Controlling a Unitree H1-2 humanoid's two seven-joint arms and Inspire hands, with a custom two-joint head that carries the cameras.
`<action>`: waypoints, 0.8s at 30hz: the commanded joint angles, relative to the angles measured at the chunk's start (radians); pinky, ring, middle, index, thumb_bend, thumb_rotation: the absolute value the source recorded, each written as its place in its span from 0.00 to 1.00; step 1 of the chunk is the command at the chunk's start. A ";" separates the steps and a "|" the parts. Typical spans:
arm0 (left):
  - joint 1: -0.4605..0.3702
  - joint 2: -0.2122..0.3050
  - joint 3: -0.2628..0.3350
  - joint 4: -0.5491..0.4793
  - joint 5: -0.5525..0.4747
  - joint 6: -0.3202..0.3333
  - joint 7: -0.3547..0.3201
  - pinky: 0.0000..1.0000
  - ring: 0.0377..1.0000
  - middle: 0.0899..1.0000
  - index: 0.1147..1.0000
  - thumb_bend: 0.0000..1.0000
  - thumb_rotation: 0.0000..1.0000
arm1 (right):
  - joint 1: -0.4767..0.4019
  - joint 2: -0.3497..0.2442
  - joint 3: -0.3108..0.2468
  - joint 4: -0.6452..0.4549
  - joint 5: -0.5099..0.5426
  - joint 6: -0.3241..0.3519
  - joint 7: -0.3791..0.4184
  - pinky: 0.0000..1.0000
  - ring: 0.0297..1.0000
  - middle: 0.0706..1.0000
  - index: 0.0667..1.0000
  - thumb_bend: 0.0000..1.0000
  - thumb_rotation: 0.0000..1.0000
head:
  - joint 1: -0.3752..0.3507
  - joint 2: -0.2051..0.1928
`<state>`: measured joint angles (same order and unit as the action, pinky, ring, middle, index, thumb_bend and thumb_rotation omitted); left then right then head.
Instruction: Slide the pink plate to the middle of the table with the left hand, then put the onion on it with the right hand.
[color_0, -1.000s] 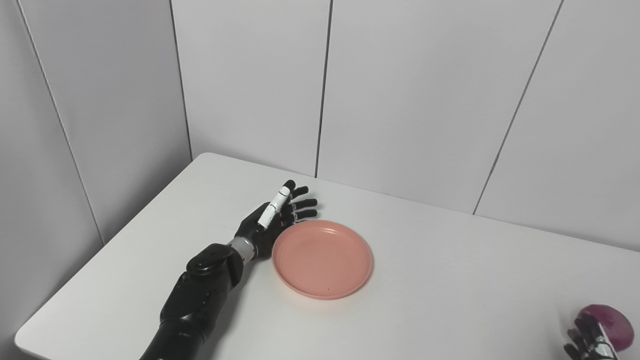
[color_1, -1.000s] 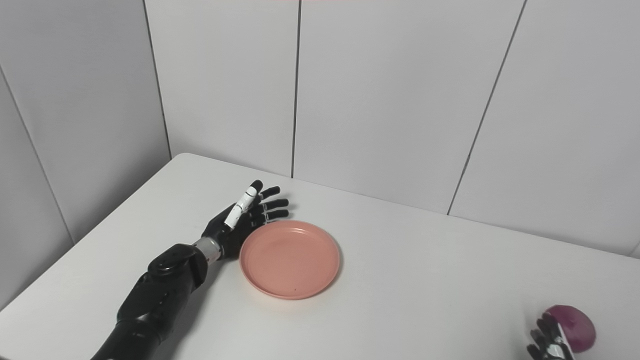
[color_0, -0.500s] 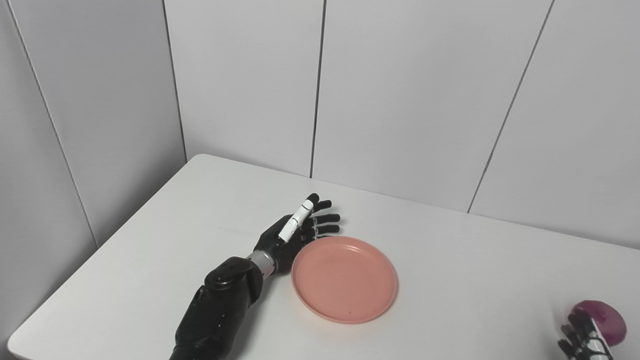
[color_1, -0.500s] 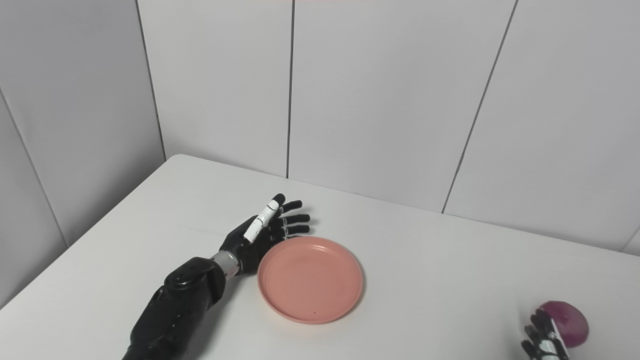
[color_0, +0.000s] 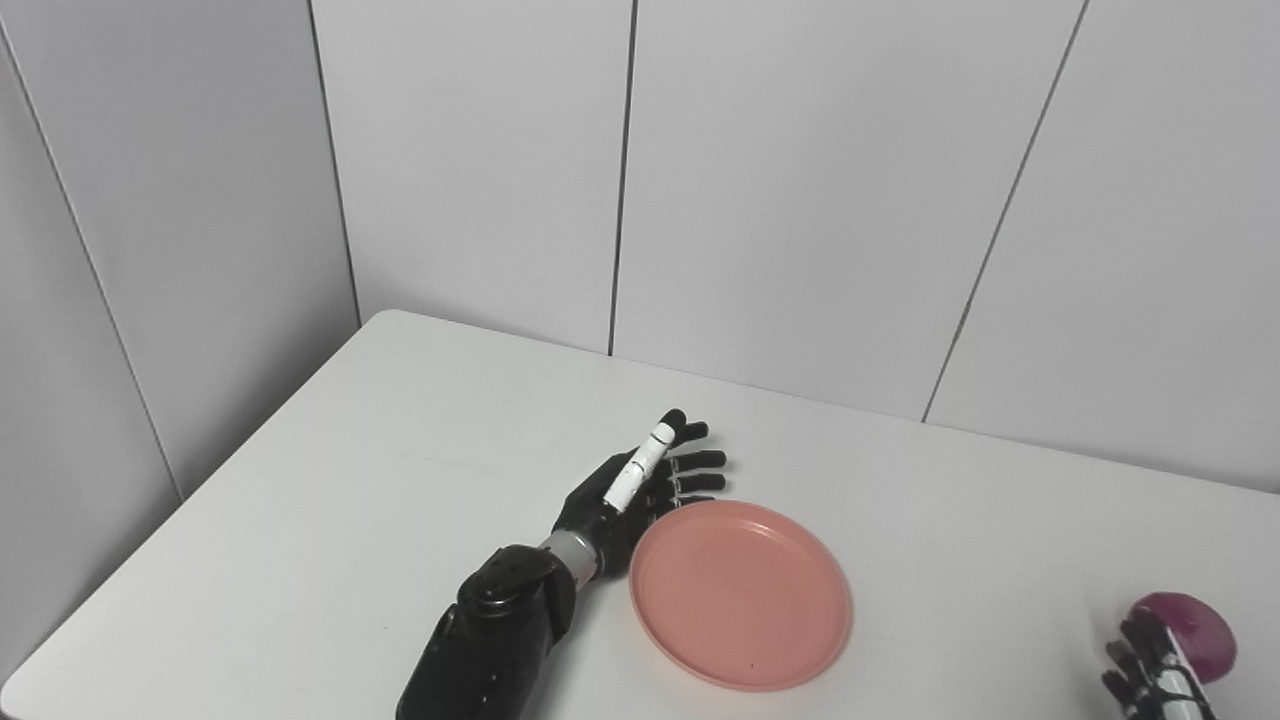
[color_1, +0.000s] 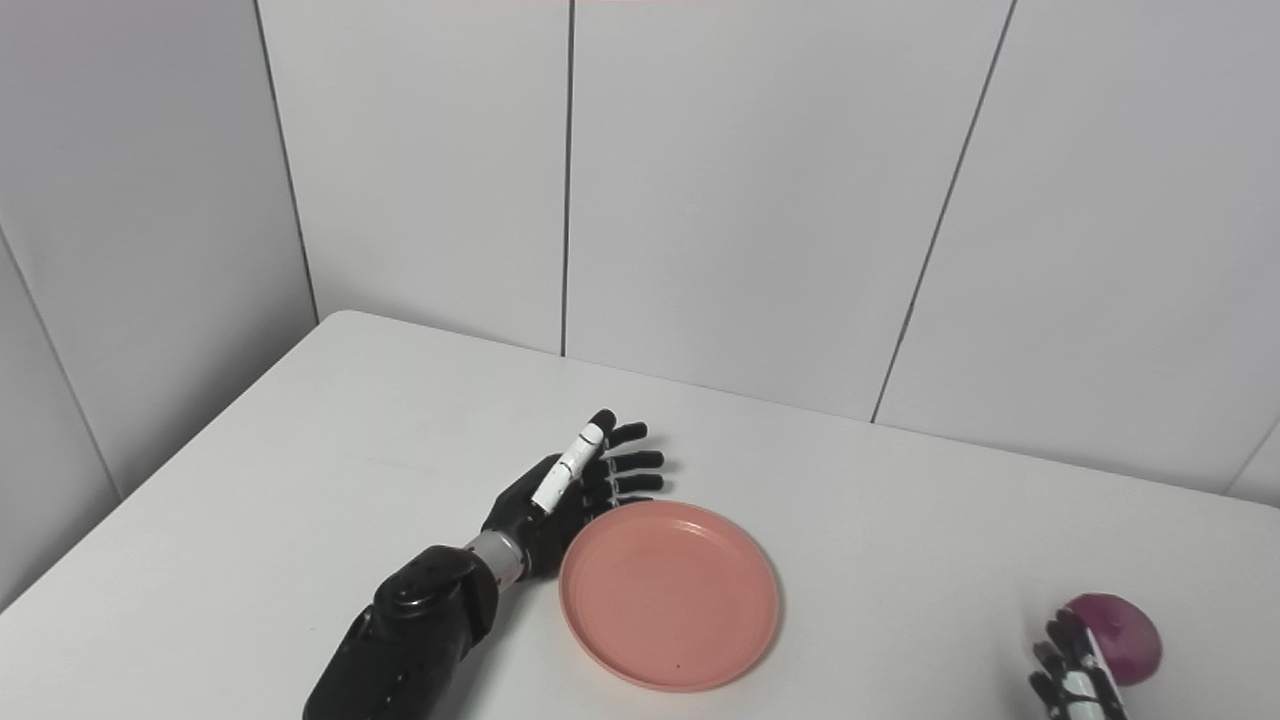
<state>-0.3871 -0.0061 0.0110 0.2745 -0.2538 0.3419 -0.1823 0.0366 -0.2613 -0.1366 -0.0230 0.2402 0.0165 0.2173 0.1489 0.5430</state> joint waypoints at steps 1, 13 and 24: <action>0.009 -0.004 -0.014 0.000 0.011 0.048 0.007 0.73 0.75 0.76 0.84 0.69 0.80 | -0.011 0.017 0.017 0.009 -0.005 -0.010 0.000 0.97 0.97 0.98 0.96 0.83 0.88 | 0.001 0.001; 0.037 -0.049 -0.070 -0.040 0.024 0.114 0.018 0.75 0.77 0.78 0.85 0.69 0.81 | -0.008 0.040 0.035 -0.005 -0.040 -0.012 -0.019 0.96 0.97 0.98 0.95 0.84 0.87 | -0.035 0.008; 0.052 -0.078 -0.097 0.008 0.057 0.077 0.024 0.77 0.76 0.77 0.86 0.69 0.79 | -0.004 0.050 0.055 -0.027 -0.051 0.002 -0.034 0.96 0.97 0.98 0.96 0.84 0.87 | -0.073 0.012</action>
<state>-0.3606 -0.0852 -0.0862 0.2323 -0.2099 0.3928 -0.1703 0.0331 -0.2307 -0.1065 -0.0415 0.1893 0.0153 0.1714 0.0753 0.5537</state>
